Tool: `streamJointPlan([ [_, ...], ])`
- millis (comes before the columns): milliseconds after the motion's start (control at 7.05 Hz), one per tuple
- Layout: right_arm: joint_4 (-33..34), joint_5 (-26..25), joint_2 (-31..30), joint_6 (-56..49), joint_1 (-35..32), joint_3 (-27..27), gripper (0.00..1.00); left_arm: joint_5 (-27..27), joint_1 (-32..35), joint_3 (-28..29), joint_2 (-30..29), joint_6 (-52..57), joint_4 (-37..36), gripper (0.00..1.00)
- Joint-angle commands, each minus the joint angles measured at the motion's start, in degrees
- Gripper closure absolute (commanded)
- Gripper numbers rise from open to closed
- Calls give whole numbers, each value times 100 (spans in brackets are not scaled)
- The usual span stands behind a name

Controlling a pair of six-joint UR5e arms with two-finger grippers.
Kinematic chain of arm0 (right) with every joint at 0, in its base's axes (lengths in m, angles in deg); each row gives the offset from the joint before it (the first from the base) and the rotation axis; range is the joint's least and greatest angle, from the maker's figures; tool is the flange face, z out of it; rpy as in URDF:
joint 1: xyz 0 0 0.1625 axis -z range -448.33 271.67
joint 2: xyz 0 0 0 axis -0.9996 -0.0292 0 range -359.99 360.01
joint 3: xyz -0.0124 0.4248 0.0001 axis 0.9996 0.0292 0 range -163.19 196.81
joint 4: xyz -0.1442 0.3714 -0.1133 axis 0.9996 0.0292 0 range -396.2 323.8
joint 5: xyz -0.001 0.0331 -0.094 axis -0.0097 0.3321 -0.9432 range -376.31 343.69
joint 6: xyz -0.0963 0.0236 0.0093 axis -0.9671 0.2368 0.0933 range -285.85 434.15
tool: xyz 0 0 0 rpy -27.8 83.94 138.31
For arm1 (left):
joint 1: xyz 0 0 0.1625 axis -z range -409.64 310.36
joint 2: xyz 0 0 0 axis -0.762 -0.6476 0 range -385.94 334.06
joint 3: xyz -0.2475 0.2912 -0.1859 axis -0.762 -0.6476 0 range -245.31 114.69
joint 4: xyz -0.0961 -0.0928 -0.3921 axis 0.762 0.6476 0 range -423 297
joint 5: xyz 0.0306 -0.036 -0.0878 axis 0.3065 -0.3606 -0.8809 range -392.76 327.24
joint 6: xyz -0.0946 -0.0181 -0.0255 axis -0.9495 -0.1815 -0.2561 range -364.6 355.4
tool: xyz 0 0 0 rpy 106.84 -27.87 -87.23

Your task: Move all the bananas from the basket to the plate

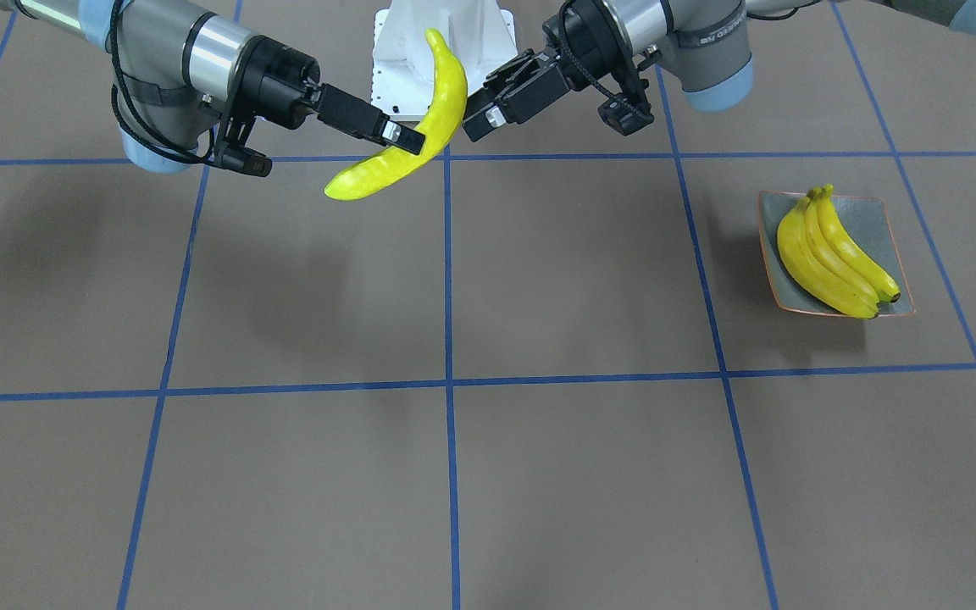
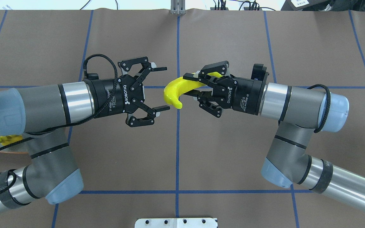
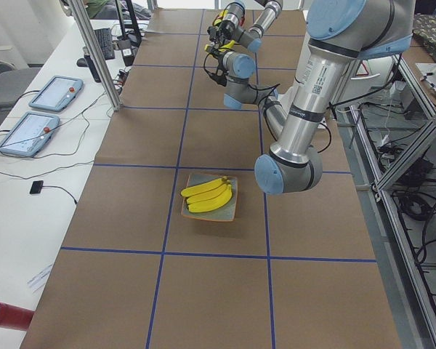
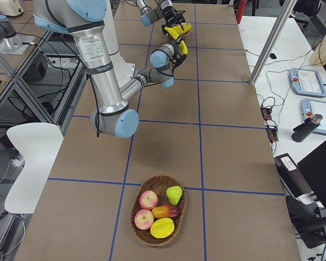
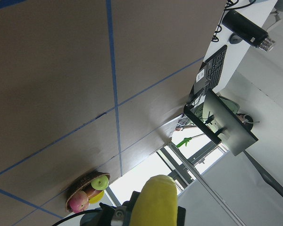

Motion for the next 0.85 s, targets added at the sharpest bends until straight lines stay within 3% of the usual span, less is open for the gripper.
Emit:
streamJointPlan([
  [0,-6,-7,-3,-3,18,-2,100,6,-78,18,-46,0,-16,2],
  [710,-6,-147,-3,-11,176,24,100,15,-122,53,-134,-8,-25,1],
])
